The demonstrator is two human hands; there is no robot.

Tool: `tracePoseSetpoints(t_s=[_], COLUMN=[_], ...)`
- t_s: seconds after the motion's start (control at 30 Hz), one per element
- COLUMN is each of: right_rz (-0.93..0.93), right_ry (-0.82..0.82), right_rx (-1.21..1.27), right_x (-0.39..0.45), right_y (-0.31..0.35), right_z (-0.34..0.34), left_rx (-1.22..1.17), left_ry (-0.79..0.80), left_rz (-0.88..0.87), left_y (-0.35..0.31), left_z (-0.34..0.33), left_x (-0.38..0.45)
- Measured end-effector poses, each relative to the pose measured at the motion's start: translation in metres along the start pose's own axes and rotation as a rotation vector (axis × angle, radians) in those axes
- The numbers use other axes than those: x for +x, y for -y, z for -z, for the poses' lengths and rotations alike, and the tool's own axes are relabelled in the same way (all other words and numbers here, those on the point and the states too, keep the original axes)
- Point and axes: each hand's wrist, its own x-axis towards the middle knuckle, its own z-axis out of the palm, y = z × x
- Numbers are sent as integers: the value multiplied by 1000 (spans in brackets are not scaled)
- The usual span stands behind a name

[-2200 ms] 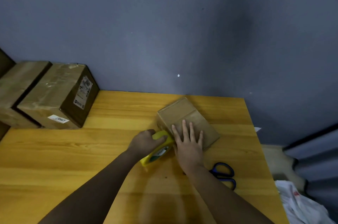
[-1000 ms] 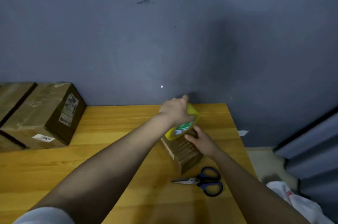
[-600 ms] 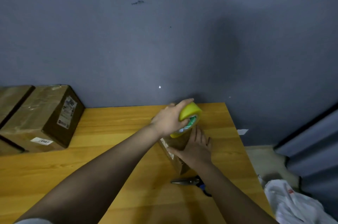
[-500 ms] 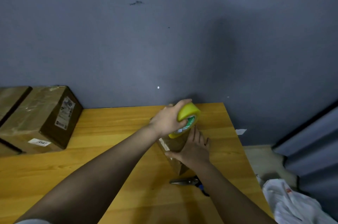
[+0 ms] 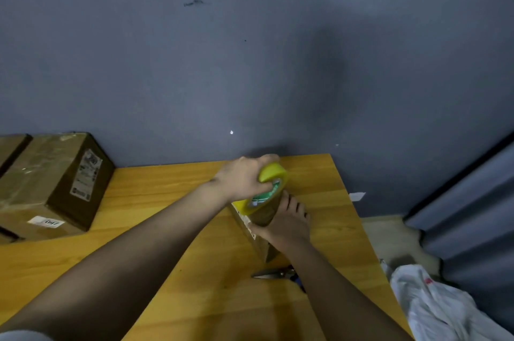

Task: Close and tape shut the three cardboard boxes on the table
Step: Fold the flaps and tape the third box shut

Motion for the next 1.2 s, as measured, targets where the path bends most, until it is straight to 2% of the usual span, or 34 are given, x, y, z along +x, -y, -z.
tracePoseSetpoints(t_s=[0.4,0.47,0.57,1.0,1.07,1.13,1.2], right_rz=[19,-5,9,27,71,217,344], right_ry=[33,45,34,2,-39,-187,-211], right_rx=[5,45,28,17,-14,-88,-156], right_x=[2,5,6,9,8,7,10], right_y=[6,4,4,5,4,6,6], right_z=[4,6,5,-1,-4,-11,-18], left_rx=[134,211,207,243,243,250,263], left_ry=[147,205,299,336,316,306,305], left_rz=[23,28,75,87,85,84,78], left_y=[12,12,16,17,21,25,27], left_z=[19,26,28,13,12,11,12], left_x=[-16,-20,-31,-44,-46,-50,-51])
